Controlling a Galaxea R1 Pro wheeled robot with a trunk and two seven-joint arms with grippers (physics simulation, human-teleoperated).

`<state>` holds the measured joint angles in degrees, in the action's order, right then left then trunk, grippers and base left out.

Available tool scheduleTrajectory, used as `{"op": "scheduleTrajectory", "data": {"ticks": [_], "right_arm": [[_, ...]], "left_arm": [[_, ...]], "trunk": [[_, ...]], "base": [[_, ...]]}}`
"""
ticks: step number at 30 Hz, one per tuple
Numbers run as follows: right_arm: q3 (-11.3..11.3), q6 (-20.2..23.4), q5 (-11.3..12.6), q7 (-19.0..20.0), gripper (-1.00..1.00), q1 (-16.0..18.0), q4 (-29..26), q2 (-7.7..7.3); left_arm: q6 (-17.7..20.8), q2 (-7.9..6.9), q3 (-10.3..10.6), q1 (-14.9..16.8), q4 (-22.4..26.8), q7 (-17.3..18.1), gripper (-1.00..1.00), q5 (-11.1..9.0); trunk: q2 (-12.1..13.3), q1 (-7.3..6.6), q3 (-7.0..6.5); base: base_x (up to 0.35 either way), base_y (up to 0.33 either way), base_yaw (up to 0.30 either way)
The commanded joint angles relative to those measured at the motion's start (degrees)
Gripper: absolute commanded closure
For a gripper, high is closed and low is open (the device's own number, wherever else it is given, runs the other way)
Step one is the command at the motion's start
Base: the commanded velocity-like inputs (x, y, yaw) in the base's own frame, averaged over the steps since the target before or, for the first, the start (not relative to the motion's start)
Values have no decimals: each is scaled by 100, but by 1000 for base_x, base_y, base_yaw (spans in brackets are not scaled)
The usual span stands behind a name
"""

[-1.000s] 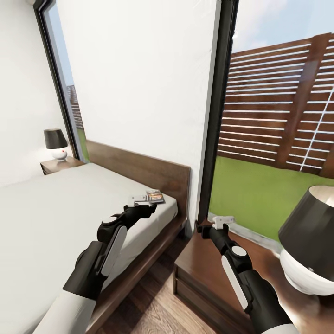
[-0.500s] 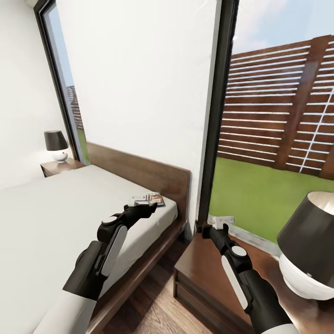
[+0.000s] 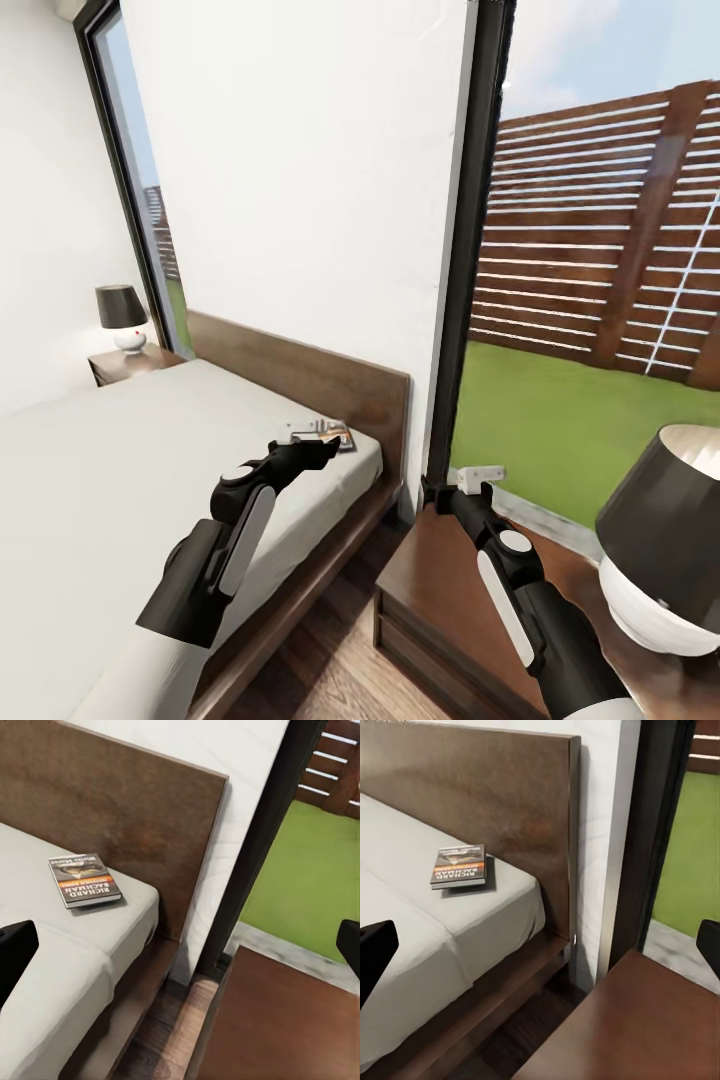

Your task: In the bedroom, move the book from the bed onto either nightstand, and place the two sandals side by side next to the bed.

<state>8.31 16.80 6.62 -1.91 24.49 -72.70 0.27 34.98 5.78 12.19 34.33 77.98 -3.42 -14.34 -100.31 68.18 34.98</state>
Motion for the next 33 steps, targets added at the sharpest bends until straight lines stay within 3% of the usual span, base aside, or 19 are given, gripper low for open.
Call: {"op": "scheduleTrajectory", "data": {"ticks": [1,33], "right_arm": [[4,25,59,-20,-100,3,-8,-3],[4,25,59,-20,-100,3,-8,-1]], "left_arm": [[26,0,3,4,6,-36,-100,-57],[27,-12,-6,4,7,-36,-100,-60]], "trunk": [[38,-23,-12],[1322,-726,-587]], "base": [[0,0,0],[0,0,0]]}}
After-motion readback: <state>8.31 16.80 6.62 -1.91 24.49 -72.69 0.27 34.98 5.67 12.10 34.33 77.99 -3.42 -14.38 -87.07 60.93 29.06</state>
